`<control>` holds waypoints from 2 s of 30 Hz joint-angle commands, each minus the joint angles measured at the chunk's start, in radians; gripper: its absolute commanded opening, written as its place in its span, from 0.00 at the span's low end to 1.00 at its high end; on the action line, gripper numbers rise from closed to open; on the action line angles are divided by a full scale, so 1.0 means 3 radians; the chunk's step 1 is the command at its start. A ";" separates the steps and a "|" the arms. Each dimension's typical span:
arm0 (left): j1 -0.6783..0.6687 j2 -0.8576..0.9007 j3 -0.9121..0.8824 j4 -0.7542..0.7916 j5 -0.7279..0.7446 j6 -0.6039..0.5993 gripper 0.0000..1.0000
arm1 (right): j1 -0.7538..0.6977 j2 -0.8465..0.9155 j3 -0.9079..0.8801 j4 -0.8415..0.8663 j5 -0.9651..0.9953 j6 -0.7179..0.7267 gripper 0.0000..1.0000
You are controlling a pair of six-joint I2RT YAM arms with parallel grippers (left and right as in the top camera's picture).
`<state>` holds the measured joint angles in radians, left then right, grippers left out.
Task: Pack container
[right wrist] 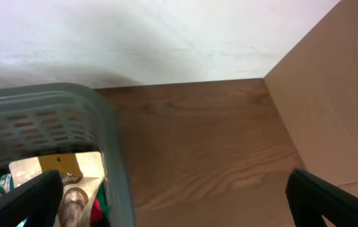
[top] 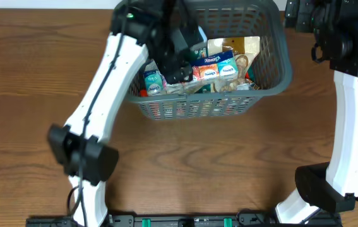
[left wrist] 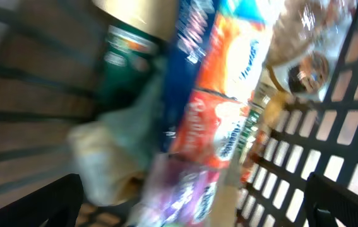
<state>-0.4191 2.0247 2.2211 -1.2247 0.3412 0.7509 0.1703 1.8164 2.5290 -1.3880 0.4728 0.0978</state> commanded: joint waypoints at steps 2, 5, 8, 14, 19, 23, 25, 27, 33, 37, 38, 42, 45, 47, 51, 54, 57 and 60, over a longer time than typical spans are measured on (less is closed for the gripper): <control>0.0013 -0.0633 0.0079 0.0153 -0.0379 -0.0399 0.98 | -0.0018 -0.0057 0.0032 -0.0003 0.0056 -0.0019 0.99; 0.0036 -0.0945 0.0079 0.0205 -0.0743 -0.0689 0.99 | -0.0018 -0.0057 0.0032 -0.0003 0.0056 -0.0019 0.99; 0.0130 -0.1239 0.0079 0.0183 -0.1247 -0.1208 0.98 | -0.0018 -0.0057 0.0032 -0.0003 0.0056 -0.0018 0.99; 0.0453 -0.1705 0.0079 -0.0102 -0.2164 -0.1989 0.99 | -0.0018 -0.0057 0.0032 -0.0003 0.0056 -0.0018 0.99; 0.0696 -0.1921 0.0079 -0.0565 -0.2241 -0.2135 0.99 | -0.0018 -0.0057 0.0032 -0.0003 0.0056 -0.0019 0.99; 0.0717 -0.2032 0.0079 -0.0673 -0.2239 -0.2136 0.99 | -0.0018 -0.0057 0.0032 -0.0003 0.0056 -0.0018 0.99; 0.0717 -0.2070 0.0079 -0.0684 -0.2238 -0.2136 0.99 | -0.0018 -0.0057 0.0032 -0.0003 0.0056 -0.0019 0.99; 0.0717 -0.2089 0.0079 -0.0693 -0.2238 -0.2135 0.99 | -0.0018 -0.0057 0.0032 -0.0003 0.0056 -0.0018 0.99; 0.0717 -0.2089 0.0078 -0.0692 -0.2238 -0.2135 0.99 | -0.0018 -0.0057 0.0032 -0.0003 0.0056 -0.0019 0.99; 0.0717 -0.2093 0.0078 -0.0711 -0.2241 -0.2110 0.99 | -0.0018 -0.0057 0.0032 -0.0003 0.0056 -0.0018 0.99; 0.0718 -0.2094 0.0078 -0.0716 -0.2242 -0.2110 0.99 | -0.0018 -0.0057 0.0032 -0.0003 0.0056 -0.0019 0.99; 0.0732 -0.2157 0.0079 -0.0669 -0.2239 -0.2290 0.99 | -0.0018 -0.0057 0.0032 -0.0003 0.0056 -0.0019 0.99; 0.0732 -0.2270 0.0079 -0.0676 -0.2239 -0.2420 0.99 | -0.0018 -0.0057 0.0032 -0.0003 0.0056 -0.0019 0.99; 0.0732 -0.2365 0.0078 -0.0701 -0.2237 -0.2530 0.99 | -0.0018 -0.0057 0.0032 -0.0003 0.0056 -0.0019 0.99; 0.0732 -0.2602 0.0076 -0.0777 -0.2127 -0.2748 0.98 | -0.0018 -0.0057 0.0032 -0.0003 0.0056 -0.0018 0.99; 0.0732 -0.2822 0.0009 -0.0778 -0.2125 -0.2942 0.99 | -0.0018 -0.0057 0.0032 -0.0003 0.0056 -0.0019 0.99; 0.0732 -0.3068 -0.0135 -0.0778 -0.2126 -0.3126 0.99 | -0.0018 -0.0057 0.0032 -0.0003 0.0056 -0.0018 0.99; 0.0732 -0.3316 -0.0338 -0.0778 -0.2126 -0.3230 0.99 | -0.0018 -0.0057 0.0032 -0.0003 0.0056 -0.0018 0.99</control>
<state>-0.2043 1.0687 2.1712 -1.4574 -0.3027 -0.1440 0.1703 1.8164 2.5290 -1.3880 0.4728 0.0978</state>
